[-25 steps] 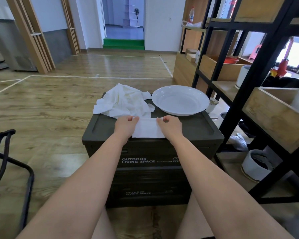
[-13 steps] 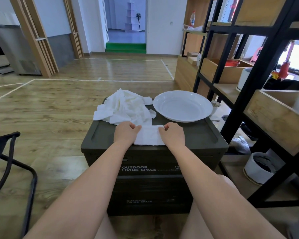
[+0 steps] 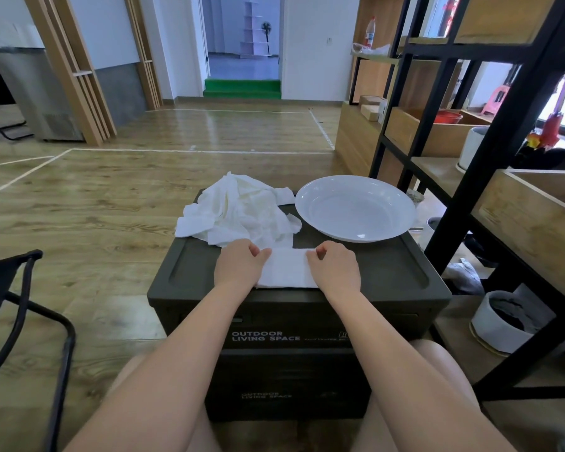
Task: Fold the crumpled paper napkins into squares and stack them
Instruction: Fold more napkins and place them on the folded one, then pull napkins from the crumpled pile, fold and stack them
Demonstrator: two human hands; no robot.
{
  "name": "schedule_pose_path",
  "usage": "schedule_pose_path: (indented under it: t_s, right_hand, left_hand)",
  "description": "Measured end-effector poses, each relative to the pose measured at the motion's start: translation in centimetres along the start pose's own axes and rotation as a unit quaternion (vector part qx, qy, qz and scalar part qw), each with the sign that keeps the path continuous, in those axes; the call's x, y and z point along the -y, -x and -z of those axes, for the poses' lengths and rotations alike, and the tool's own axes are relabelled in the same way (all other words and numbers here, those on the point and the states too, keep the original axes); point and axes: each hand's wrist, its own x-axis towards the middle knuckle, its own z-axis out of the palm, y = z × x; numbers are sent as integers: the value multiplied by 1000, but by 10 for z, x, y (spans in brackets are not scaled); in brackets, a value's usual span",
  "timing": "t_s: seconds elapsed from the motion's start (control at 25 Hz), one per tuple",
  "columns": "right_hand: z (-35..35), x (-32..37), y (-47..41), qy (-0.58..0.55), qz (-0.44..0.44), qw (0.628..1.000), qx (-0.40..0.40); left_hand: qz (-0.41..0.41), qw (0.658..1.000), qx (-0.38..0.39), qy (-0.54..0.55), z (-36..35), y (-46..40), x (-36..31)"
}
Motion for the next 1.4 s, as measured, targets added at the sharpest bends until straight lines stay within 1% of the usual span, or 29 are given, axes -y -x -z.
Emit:
schedule_pose_path:
  t_s: [0.12, 0.2, 0.28, 0.48, 0.6, 0.64, 0.72, 0.8, 0.84, 0.88, 0.92, 0.96, 1.0, 1.04, 1.08, 1.12, 1.16, 1.2, 1.24, 1.28, 1.32, 1.36, 1.4]
  right_hand:
    - [-3, -2, -3, -2, 1, 1000, -5]
    - [-2, -2, -8, -24, 2, 1000, -4]
    - [-3, -1, -11, -17, 2, 1000, 2]
    - [-8, 1, -12, 70, -3, 997, 24]
    - [-7, 4, -12, 83, 2, 996, 25]
    - [-6, 4, -11, 72, 7, 997, 13]
    - [-4, 1, -6, 29, 37, 998, -43]
    - [-2, -1, -3, -22, 101, 991, -90]
    - [-3, -1, -2, -33, 133, 987, -83]
    - [-5, -1, -2, -28, 159, 985, -56]
    - [-9, 0, -2, -11, 178, 984, -20]
    - [-13, -1, -2, 11, 187, 982, 17]
    - [-16, -1, -2, 29, 188, 981, 45]
    - [-18, -2, -3, 37, 185, 980, 62]
    - [-18, -2, -3, 35, 180, 981, 67]
    - [-17, -2, -4, 27, 176, 982, 67]
    - [-16, -3, -4, 16, 173, 983, 67]
    - [-15, -4, -4, 9, 170, 983, 66]
    - [-15, -4, -4, 7, 169, 983, 64]
    - [-15, -3, -4, 9, 170, 984, 61]
    - [-15, -2, -3, 9, 170, 984, 60]
    - [-14, -1, -3, 8, 168, 984, 62]
    - [-13, 0, -2, 8, 165, 984, 65]
  left_hand:
    - [-7, 999, -30, -11, -4, 2, 3]
    - [-8, 999, -43, 7, -6, 1, 5]
    - [-2, 999, -47, 17, -6, -1, 4]
    - [27, 997, -58, -47, -10, -3, -2]
    - [28, 988, -87, -121, -13, 1, -5]
    - [19, 985, -99, -141, -13, 3, -4]
    - [-20, 980, -144, -138, -12, 6, -3]
    - [-68, 975, -195, -77, -10, 8, -1]
    - [-92, 975, -198, -30, -10, 7, 1]
    - [-110, 979, -172, 15, -9, 6, 2]
    - [-118, 985, -114, 45, -9, 4, 3]
    - [-121, 990, -40, 52, -10, 4, 2]
    - [-123, 991, 17, 43, -11, 5, 2]
    - [-117, 991, 42, 40, -11, 5, 3]
    - [-108, 992, 31, 53, -8, 6, 2]
    - [-100, 992, -5, 75, -3, 6, 1]
    - [-103, 988, -67, 89, 6, 4, 0]
    - [-116, 979, -149, 82, 16, 0, 0]
    - [-123, 963, -231, 59, 27, -8, 4]
    - [-116, 949, -292, 27, 38, -18, 10]
    - [-85, 945, -315, -16, 48, -30, 16]
    - [-35, 956, -287, -58, 58, -43, 23]
    - [20, 971, -219, -89, 63, -53, 30]
